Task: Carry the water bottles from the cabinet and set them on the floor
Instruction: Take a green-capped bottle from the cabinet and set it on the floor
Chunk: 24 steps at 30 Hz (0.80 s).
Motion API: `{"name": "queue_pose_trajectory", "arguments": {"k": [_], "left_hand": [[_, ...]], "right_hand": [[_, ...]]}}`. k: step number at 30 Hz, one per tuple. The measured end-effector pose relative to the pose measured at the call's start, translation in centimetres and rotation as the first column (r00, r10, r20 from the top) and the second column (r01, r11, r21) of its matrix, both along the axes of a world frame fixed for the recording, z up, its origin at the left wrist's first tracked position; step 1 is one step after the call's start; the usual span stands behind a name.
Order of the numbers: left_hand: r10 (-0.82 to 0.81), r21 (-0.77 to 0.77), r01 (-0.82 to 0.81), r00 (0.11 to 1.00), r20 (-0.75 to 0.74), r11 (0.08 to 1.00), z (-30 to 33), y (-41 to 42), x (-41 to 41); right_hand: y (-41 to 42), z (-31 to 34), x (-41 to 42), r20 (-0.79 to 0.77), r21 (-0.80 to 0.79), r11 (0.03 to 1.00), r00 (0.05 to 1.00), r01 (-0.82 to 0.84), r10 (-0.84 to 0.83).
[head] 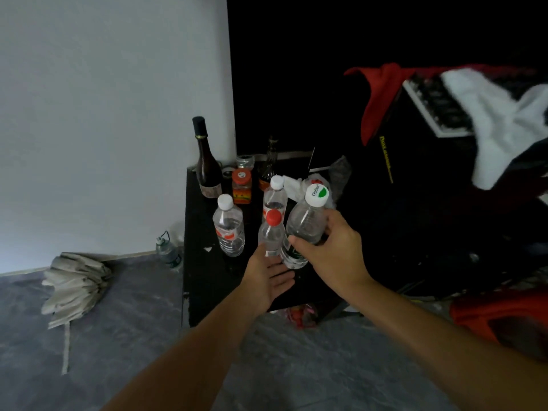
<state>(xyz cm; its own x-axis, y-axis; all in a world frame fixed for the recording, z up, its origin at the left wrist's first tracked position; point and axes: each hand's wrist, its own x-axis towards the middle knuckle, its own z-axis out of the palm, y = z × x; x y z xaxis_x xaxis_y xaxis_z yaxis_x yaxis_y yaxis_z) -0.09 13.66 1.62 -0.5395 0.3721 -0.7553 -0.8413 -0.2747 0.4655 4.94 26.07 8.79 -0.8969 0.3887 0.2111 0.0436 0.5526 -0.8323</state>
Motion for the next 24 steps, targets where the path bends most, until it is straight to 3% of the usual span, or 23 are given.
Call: {"name": "queue_pose_trajectory", "arguments": {"k": [5, 11, 24], "left_hand": [[0.063, 0.095, -0.066, 0.997, 0.036, 0.993, 5.2, -0.7, -0.3], [0.13, 0.321, -0.152, 0.988, 0.088, 0.935, 10.4, -2.4, -1.2], [0.182, 0.437, -0.197, 0.98, 0.076, 0.878, 13.9, -11.2, -3.3]], "right_hand": [[-1.3, 6.5, 0.4, -0.046, 0.034, 0.999, 0.999, -0.024, 0.025], [-3.5, 12.6, 0.1, -0.079, 0.042, 0.996, 0.994, -0.074, 0.077], [-11.8, 15.9, -2.4, -0.097, 0.05, 0.981, 0.977, -0.188, 0.192]]}}
